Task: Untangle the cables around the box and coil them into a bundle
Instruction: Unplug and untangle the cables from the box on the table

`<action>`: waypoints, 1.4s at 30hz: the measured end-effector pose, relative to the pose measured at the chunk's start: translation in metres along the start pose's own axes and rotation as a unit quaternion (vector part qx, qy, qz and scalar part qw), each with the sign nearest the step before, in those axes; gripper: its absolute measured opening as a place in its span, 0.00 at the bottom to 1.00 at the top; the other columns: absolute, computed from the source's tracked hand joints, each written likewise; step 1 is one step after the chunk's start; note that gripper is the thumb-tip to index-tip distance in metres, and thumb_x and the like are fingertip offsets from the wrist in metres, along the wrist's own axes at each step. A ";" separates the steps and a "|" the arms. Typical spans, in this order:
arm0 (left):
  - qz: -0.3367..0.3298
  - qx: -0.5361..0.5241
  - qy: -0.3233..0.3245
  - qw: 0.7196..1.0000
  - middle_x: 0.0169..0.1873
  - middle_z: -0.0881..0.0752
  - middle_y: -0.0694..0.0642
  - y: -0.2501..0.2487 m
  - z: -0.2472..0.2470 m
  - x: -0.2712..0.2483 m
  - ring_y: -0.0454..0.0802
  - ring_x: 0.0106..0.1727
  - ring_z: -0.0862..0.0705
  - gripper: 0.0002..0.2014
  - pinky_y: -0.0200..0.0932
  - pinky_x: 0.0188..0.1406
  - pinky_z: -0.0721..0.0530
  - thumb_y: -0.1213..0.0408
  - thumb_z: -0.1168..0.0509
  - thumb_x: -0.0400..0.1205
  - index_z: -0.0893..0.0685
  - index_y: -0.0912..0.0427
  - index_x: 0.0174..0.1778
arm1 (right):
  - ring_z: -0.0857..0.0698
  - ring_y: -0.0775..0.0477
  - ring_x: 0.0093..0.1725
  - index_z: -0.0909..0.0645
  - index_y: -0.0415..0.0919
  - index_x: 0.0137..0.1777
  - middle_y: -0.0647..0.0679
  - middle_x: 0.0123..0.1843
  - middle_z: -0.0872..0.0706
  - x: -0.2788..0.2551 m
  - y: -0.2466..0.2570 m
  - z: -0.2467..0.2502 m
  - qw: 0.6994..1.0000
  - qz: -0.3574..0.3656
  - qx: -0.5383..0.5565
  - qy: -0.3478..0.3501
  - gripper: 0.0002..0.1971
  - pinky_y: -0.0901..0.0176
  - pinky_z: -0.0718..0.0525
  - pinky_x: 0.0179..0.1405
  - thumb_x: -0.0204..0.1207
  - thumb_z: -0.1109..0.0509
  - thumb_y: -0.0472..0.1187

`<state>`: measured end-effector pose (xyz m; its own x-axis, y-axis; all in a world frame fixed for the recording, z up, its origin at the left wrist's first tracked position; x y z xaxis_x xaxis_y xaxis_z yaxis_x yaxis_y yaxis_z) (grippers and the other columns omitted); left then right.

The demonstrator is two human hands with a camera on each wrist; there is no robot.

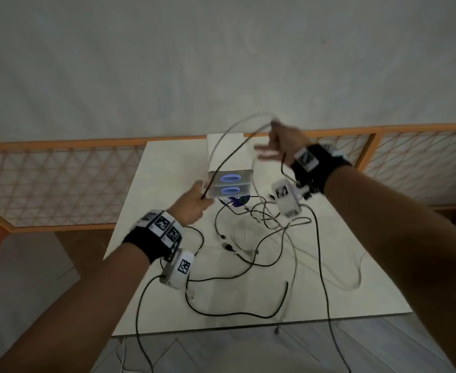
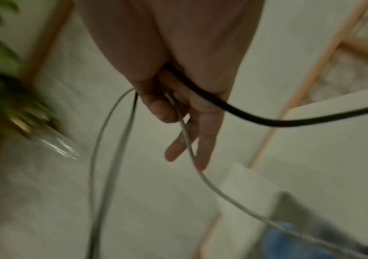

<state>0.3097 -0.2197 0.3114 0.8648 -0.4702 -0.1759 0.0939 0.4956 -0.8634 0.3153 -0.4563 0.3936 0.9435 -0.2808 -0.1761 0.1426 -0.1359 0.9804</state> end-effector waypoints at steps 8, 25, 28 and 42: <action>-0.109 -0.132 -0.161 0.972 0.22 0.29 0.49 -0.068 -0.001 0.014 0.38 0.16 0.29 0.13 0.38 0.21 0.28 0.57 0.29 0.77 0.26 0.51 0.53 | 0.22 0.49 0.17 0.25 0.42 0.31 0.56 0.16 0.32 -0.048 0.127 -0.062 0.945 0.325 -0.040 -0.023 0.14 0.53 0.21 0.26 0.77 0.33 0.46; 0.021 -0.240 -0.083 0.967 0.11 0.35 0.45 -0.044 0.006 0.053 0.44 0.12 0.37 0.19 0.30 0.15 0.40 0.51 0.46 0.86 0.30 0.56 0.31 | 0.18 0.41 0.38 0.20 0.40 0.42 0.45 0.38 0.17 -0.107 -0.125 -0.031 0.713 0.473 -0.512 0.080 0.14 0.51 0.15 0.36 0.74 0.37 0.51; 0.001 -0.250 -0.067 0.966 0.12 0.36 0.44 -0.062 0.017 0.055 0.44 0.13 0.37 0.19 0.32 0.17 0.41 0.50 0.46 0.86 0.30 0.55 0.32 | 0.22 0.37 0.70 0.27 0.60 0.68 0.44 0.70 0.21 -0.127 -0.245 -0.016 0.545 0.331 -0.699 0.324 0.26 0.30 0.25 0.68 0.73 0.43 0.67; -0.165 -0.320 -0.135 0.923 0.13 0.38 0.45 -0.169 0.061 0.034 0.43 0.14 0.37 0.18 0.35 0.17 0.43 0.51 0.47 0.87 0.30 0.54 0.33 | 0.39 0.41 0.82 0.22 0.51 0.68 0.48 0.77 0.27 -0.063 -0.210 0.035 0.537 0.057 -0.805 0.245 0.20 0.31 0.54 0.80 0.80 0.46 0.47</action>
<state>0.3533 -0.2753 0.4802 0.9408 -0.2765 0.1961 0.1384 -0.2148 -0.9668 0.2151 -0.4431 0.1960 0.8825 0.1378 -0.4496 -0.2235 0.9641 -0.1434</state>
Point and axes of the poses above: each hand's wrist, its own x-axis towards the middle knuckle, its own z-axis out of the back of the hand, y = z × x, the point moved 3 cm from there along x, towards the middle knuckle
